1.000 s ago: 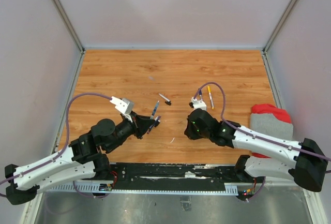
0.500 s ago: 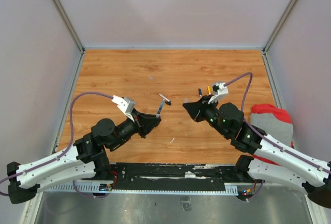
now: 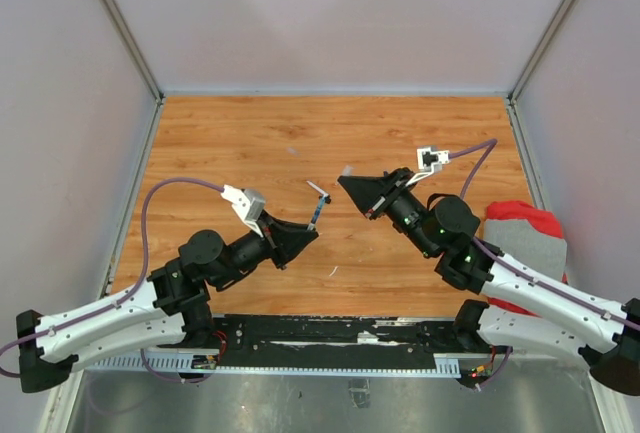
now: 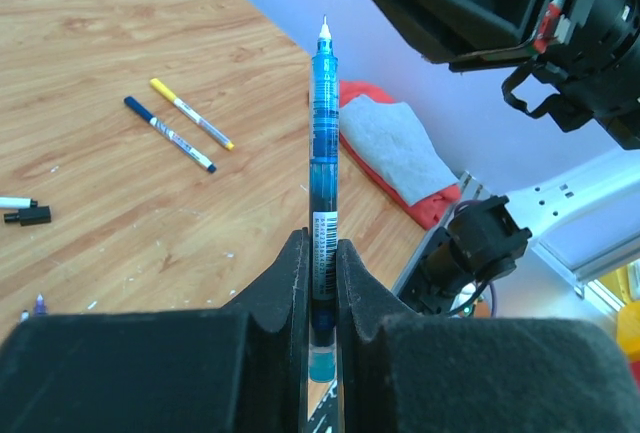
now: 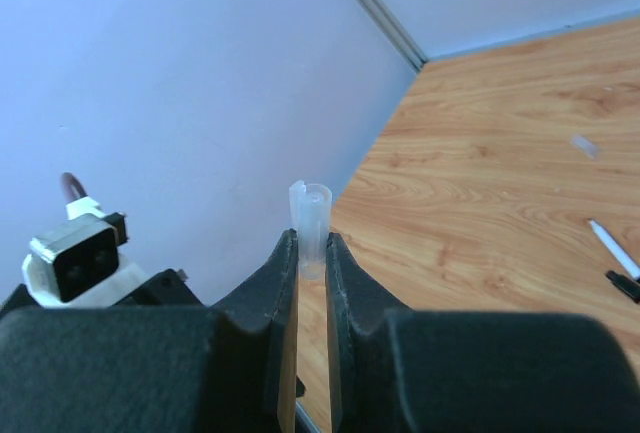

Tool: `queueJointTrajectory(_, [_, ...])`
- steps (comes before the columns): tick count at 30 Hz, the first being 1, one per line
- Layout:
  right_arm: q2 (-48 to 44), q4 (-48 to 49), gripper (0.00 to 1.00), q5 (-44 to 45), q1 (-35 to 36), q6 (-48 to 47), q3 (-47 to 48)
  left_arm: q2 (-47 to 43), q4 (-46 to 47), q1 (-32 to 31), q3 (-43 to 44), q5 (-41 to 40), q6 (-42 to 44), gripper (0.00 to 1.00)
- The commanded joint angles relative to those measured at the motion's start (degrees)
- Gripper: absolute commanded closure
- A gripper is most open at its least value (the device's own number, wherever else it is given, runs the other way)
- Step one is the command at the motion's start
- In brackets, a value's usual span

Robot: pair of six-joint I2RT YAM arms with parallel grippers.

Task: Insert the pens into the pen caps
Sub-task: Insert the pen cap onto the pen.

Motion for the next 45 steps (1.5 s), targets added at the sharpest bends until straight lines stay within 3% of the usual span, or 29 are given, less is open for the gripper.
queueJointTrajectory(1, [0.84,8.75,0.99,-5.69,-0.74,0.59,0.47,0.15,2.88,-0.47,0.21,0.83,0.41,1.00])
queueJointTrajectory(17, [5.29,9.64,0.99,-11.44,-0.74,3.58,0.52,-0.30,1.99,-0.52,0.52,1.05,0.60,1.00])
queueJointTrajectory(45, [4.06,13.91,0.99,-10.42,-0.74,5.62,-1.88,-1.43,0.26,-0.47,0.08,0.11,0.25,0.99])
